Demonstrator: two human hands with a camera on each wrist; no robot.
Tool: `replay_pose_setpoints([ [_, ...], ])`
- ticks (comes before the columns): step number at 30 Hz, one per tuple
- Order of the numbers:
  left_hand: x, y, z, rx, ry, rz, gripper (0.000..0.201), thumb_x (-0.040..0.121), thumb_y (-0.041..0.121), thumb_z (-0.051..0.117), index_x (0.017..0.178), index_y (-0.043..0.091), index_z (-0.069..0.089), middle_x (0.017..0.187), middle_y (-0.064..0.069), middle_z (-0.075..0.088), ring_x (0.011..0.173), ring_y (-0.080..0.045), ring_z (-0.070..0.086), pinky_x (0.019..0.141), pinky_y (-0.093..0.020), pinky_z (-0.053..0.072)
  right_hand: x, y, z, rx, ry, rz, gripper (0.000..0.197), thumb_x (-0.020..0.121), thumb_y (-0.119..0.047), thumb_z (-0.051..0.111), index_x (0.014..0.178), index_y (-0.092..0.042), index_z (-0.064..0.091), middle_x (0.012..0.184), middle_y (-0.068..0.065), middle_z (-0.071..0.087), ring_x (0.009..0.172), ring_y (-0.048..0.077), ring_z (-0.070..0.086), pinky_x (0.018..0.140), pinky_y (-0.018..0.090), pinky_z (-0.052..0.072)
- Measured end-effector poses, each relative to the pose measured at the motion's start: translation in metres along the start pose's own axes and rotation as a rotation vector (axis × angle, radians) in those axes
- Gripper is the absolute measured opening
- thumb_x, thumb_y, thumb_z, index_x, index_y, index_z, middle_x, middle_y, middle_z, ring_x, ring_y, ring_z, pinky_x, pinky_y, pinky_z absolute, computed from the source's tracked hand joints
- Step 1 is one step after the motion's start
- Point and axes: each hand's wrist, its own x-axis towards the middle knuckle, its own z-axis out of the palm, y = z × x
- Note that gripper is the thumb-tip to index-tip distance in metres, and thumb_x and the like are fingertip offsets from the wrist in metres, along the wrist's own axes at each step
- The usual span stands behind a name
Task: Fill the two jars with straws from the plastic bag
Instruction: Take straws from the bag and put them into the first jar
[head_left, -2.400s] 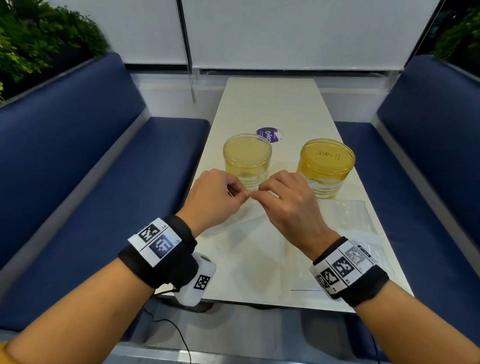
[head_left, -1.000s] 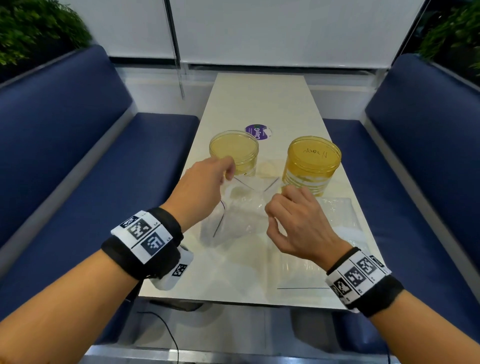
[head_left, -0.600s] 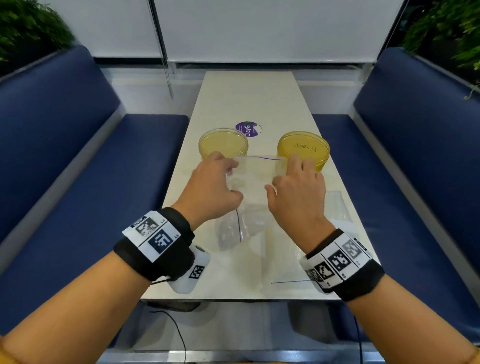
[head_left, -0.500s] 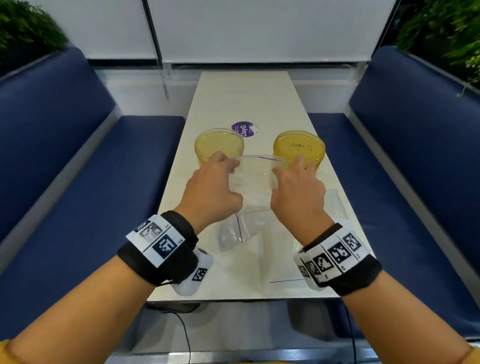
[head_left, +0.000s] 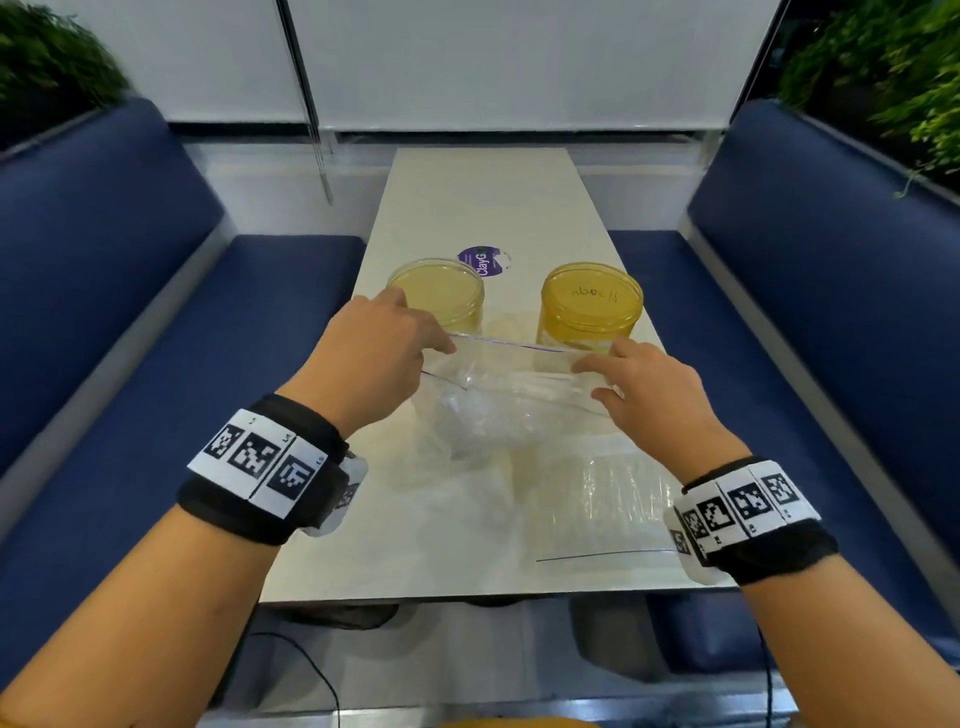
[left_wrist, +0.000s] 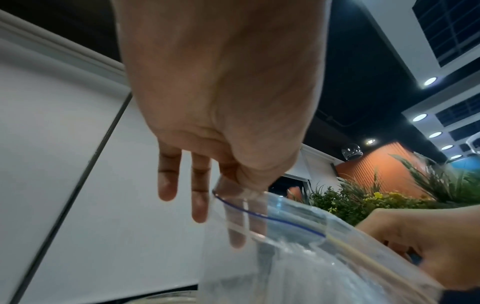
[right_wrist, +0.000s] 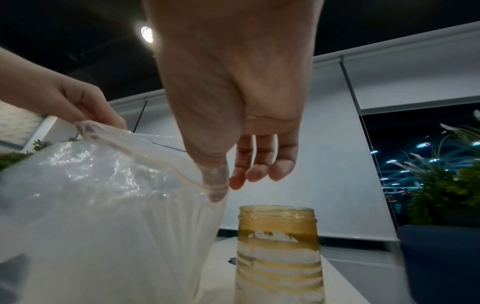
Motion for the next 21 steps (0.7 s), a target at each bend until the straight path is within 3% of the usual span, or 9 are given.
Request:
replay_pose_setpoints([
  [3,-0.008,0.009,-0.006,-0.085,0.010,-0.032,0.048,0.091,0.015,0.049,0.128,0.043,0.063,0.120,0.002,0.064,0.098,-0.025,0.062,0.078,-0.031,0.044,-0.001,-0.001,0.000,-0.028,-0.021,0.006,0.036,0.093,-0.033,0.064,0.129,-0.037,0.058,0.113,-0.005,0.057,0.104,0.018,0.055,0.065,0.027,0.036],
  [5,-0.015,0.021,-0.006,-0.181,0.010,-0.044,0.046,0.089,0.022,0.057,0.132,0.037,0.061,0.125,0.008,0.065,0.107,-0.020,0.062,0.078,-0.029,0.041,0.001,-0.009,-0.001,-0.076,0.003,0.042,0.031,0.095,-0.036,0.060,0.126,-0.033,0.060,0.116,-0.001,0.052,0.107,0.020,0.050,0.064,0.028,0.039],
  [9,-0.017,0.038,0.003,-0.497,-0.058,-0.089,0.055,0.085,0.011,0.061,0.139,0.020,0.056,0.122,-0.007,0.066,0.107,-0.028,0.061,0.079,-0.024,0.037,0.001,-0.037,-0.018,-0.031,0.106,0.130,0.029,0.100,-0.038,0.046,0.104,-0.024,0.071,0.089,0.002,0.062,0.075,0.020,0.053,0.057,0.029,0.040],
  [11,-0.013,0.041,0.009,-0.618,-0.047,-0.093,0.056,0.086,0.004,0.058,0.140,0.014,0.054,0.116,-0.007,0.064,0.094,-0.023,0.062,0.079,-0.021,0.041,0.000,-0.053,-0.024,0.116,0.079,0.073,0.031,0.099,-0.041,0.048,0.100,-0.023,0.074,0.077,0.003,0.067,0.067,0.021,0.057,0.059,0.031,0.047],
  [13,-0.012,0.046,0.014,-0.717,-0.059,-0.079,0.057,0.087,0.002,0.056,0.143,0.013,0.051,0.105,0.001,0.056,0.069,-0.007,0.056,0.061,-0.022,0.053,-0.001,-0.068,-0.024,0.250,0.006,0.007,0.032,0.096,-0.045,0.053,0.102,-0.024,0.075,0.081,0.002,0.071,0.077,0.022,0.064,0.067,0.033,0.053],
  [15,-0.012,0.049,0.020,-0.780,-0.079,-0.048,0.059,0.087,0.001,0.055,0.145,0.013,0.048,0.121,0.001,0.052,0.060,-0.005,0.057,0.046,-0.031,0.058,-0.002,-0.082,-0.019,0.217,-0.128,-0.009,0.040,0.093,-0.053,0.053,0.116,-0.025,0.070,0.099,0.001,0.071,0.095,0.021,0.065,0.077,0.033,0.051],
  [18,-0.014,0.052,0.031,-0.776,-0.083,0.001,0.062,0.086,0.000,0.054,0.147,0.012,0.047,0.137,0.001,0.046,0.067,-0.002,0.058,0.043,-0.035,0.057,-0.002,-0.095,-0.008,0.029,-0.328,0.025,0.051,0.093,-0.058,0.047,0.131,-0.026,0.057,0.117,0.004,0.063,0.109,0.026,0.061,0.077,0.032,0.043],
  [20,-0.015,0.054,0.036,-0.746,-0.078,0.031,0.062,0.087,0.000,0.054,0.147,0.013,0.047,0.136,0.002,0.047,0.079,-0.007,0.060,0.047,-0.023,0.052,-0.002,-0.098,0.002,-0.055,-0.423,0.037,0.053,0.093,-0.058,0.047,0.133,-0.023,0.053,0.120,0.005,0.061,0.110,0.028,0.061,0.075,0.031,0.040],
  [21,-0.016,0.054,0.037,-0.719,-0.071,0.041,0.062,0.087,0.000,0.054,0.147,0.014,0.047,0.138,0.002,0.048,0.090,-0.014,0.060,0.056,-0.017,0.049,-0.002,-0.098,0.007,-0.080,-0.462,0.046,0.055,0.093,-0.059,0.048,0.133,-0.021,0.052,0.120,0.006,0.061,0.110,0.028,0.060,0.075,0.031,0.039],
])
